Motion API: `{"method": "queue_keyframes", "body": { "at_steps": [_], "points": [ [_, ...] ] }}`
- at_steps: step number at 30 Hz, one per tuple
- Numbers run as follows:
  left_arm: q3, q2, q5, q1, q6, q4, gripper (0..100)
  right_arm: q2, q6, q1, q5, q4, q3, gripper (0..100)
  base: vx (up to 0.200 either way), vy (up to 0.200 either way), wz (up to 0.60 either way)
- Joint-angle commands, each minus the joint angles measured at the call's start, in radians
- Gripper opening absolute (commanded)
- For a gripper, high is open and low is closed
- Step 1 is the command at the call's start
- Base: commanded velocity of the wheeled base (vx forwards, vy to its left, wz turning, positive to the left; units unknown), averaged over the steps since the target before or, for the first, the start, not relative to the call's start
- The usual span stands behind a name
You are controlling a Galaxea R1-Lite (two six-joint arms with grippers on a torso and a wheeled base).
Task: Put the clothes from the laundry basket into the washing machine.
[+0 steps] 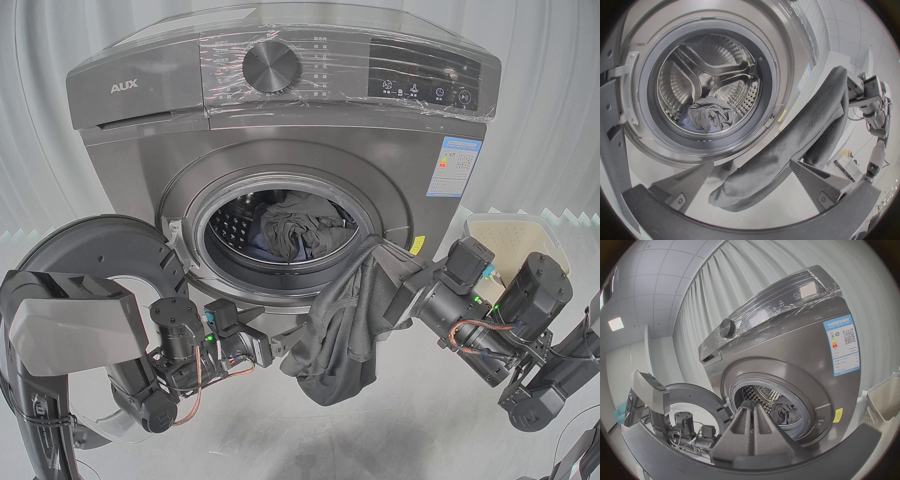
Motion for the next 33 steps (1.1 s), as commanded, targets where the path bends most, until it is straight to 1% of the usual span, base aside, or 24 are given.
{"method": "queue_keyframes", "body": {
  "at_steps": [1,3,6,7,10,16,19,20,21,22,23,25,29,33],
  "points": [
    [-0.004,0.04,0.0,-0.001,-0.001,-0.001,100,0.057,0.002,0.013,-0.009,-0.003,-0.043,0,0.0,0.0,0.0],
    [-0.002,0.04,0.0,-0.001,-0.001,-0.001,100,0.061,0.002,0.015,-0.011,-0.002,-0.051,0,0.0,0.0,0.0],
    [0.018,0.038,0.0,-0.001,-0.001,-0.001,100,0.106,-0.001,0.01,-0.029,0.01,-0.124,0,0.0,0.0,0.0],
    [0.019,0.038,0.0,-0.001,-0.001,-0.001,100,0.107,-0.001,0.01,-0.03,0.01,-0.127,0,0.0,0.0,0.0],
    [0.052,0.032,-0.001,-0.001,0.006,-0.001,100,0.141,-0.002,0.004,-0.049,0.012,-0.189,0,0.0,0.0,0.0],
    [0.108,0.007,-0.001,0.0,0.012,-0.001,100,0.152,-0.004,0.001,-0.075,0.017,-0.247,0,0.0,0.0,0.0],
    [0.124,0.006,-0.003,-0.003,0.015,-0.001,100,0.152,-0.004,-0.001,-0.076,0.018,-0.258,0,0.0,0.0,0.0],
    [0.128,0.007,-0.003,-0.007,0.019,-0.001,100,0.15,-0.005,-0.001,-0.078,0.021,-0.264,0,0.0,0.0,0.0],
    [0.131,0.014,-0.003,-0.009,0.032,-0.001,100,0.147,-0.007,-0.002,-0.078,0.03,-0.267,0,0.0,0.0,0.0],
    [0.131,0.014,-0.003,-0.009,0.033,-0.001,100,0.147,-0.007,-0.002,-0.078,0.032,-0.267,0,0.0,0.0,0.0],
    [0.13,0.017,-0.003,-0.01,0.042,-0.001,100,0.147,-0.007,-0.002,-0.078,0.041,-0.269,0,0.0,0.0,0.0],
    [0.119,0.03,-0.003,-0.012,0.05,-0.001,100,0.146,-0.007,0.001,-0.096,0.046,-0.27,0,0.0,0.0,0.0],
    [0.068,0.073,0.0,-0.01,0.058,-0.001,100,0.144,-0.007,0.013,-0.104,0.044,-0.267,0,0.0,0.0,0.0],
    [0.042,0.103,0.0,-0.015,0.058,-0.001,100,0.144,-0.007,0.015,-0.104,0.041,-0.267,0,0.0,0.0,0.0]
  ]
}}
